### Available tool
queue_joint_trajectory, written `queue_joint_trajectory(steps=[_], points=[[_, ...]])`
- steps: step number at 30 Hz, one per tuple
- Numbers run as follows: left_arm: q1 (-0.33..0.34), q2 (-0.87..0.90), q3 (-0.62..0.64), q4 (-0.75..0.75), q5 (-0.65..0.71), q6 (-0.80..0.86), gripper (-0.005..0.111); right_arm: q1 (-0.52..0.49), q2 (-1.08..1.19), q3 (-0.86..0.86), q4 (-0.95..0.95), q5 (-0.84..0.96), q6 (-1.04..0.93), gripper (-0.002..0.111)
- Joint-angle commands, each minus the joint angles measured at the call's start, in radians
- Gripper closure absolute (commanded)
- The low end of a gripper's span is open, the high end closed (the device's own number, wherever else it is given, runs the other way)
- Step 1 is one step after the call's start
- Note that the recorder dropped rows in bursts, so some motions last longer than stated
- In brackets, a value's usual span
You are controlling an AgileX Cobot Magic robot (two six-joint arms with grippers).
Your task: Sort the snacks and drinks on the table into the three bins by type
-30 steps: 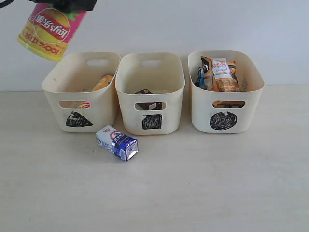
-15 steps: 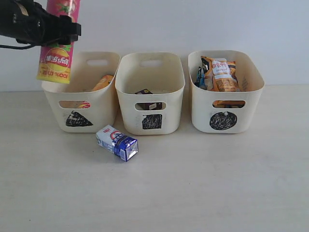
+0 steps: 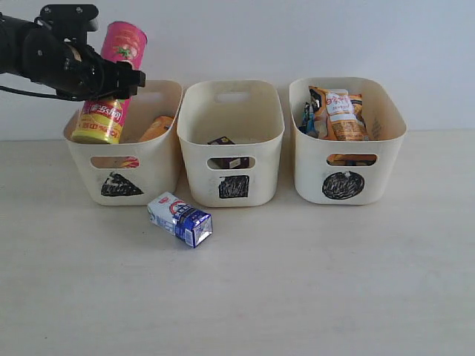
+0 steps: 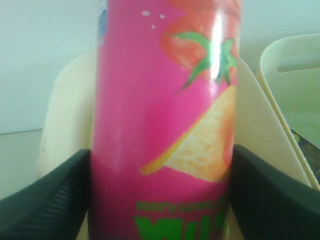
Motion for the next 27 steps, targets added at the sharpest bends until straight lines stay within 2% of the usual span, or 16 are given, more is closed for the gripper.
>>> queue_joint_trajectory(steps=[1,3,7,9,11,18,20,23,27], points=[[0.000,0.041,-0.028,-0.008,0.003,-0.009,0.097,-0.006,-0.006,0.004,-0.002,-0.002,-0.003,0.108],[0.000,0.056,-0.034,-0.008,0.003,-0.009,0.087,-0.006,-0.006,0.004,-0.002,-0.002,-0.003,0.108],[0.000,0.065,-0.036,-0.008,-0.008,-0.020,0.054,-0.006,-0.006,0.004,-0.002,-0.002,-0.003,0.108],[0.000,0.065,-0.036,-0.008,-0.013,-0.020,0.041,-0.006,-0.006,0.004,-0.002,-0.002,-0.003,0.108],[0.000,0.063,-0.036,-0.008,-0.013,-0.020,0.037,-0.006,-0.006,0.004,-0.002,-0.002,-0.003,0.108],[0.002,0.045,-0.036,-0.004,0.008,-0.020,0.037,-0.006,-0.006,0.004,-0.002,-0.002,-0.003,0.108],[0.003,0.030,-0.036,0.008,0.018,-0.020,0.040,-0.006,-0.006,0.004,-0.002,-0.002,-0.003,0.108],[0.006,-0.002,-0.036,0.026,0.046,-0.020,0.059,-0.006,-0.006,0.004,-0.002,-0.002,-0.003,0.108],[0.018,-0.066,-0.036,0.026,0.100,-0.020,0.103,-0.006,-0.006,0.004,-0.002,-0.002,-0.003,0.108]])
